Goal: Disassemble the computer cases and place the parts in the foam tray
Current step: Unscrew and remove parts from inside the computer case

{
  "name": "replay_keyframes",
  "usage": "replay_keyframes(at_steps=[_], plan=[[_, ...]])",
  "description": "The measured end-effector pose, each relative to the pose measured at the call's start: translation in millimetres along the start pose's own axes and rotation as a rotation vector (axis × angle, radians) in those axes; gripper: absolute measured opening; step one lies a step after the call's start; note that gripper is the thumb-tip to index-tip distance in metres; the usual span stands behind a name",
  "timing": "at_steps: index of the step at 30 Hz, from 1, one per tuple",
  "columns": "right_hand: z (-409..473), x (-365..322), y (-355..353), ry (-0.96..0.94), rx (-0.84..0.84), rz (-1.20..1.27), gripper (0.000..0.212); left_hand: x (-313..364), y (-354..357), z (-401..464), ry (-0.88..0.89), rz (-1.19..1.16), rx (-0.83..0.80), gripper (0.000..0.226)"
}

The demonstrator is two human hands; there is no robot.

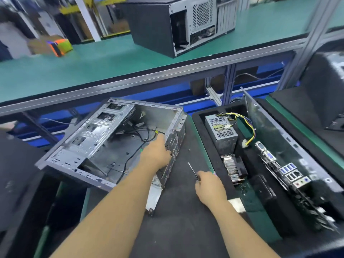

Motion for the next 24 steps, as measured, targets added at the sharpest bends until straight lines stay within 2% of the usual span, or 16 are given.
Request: replay_keyframes(at_steps=[3, 7, 9, 12, 24], plan=[[-4, -5, -8, -0.075, 0.068, 0.231, 0.024, -6, -3, -9, 0.060, -0.002, -0.036, 0.047], [-4, -17, -24, -0.118, 0.116, 0.413, 0.021, -23, 0, -28, 0.118, -0.092, -0.054, 0.067], [-2, -27, -31, -0.140, 0.128, 0.395, 0.016, -27, 3, -30, 0.084, -0.178, -0.004, 0.070], [2, -42, -45, -0.117, 0.180, 0.255, 0.031, -26, 5, -29, 0.054, -0.245, 0.008, 0.061], [22, -54, -59, -0.121, 0.161, 0.160, 0.034, -24, 4, -23, 0.071, -0.190, 0.102, 0.054]])
Point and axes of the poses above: each hand's wrist, its own z-axis towards the middle knuckle, its own y-axis out of the palm, x = y × z, the point moved 3 cm from there along z, towards the middle knuckle, and after that the axes turned 2 degrees about -z, right-handed, at the moved point
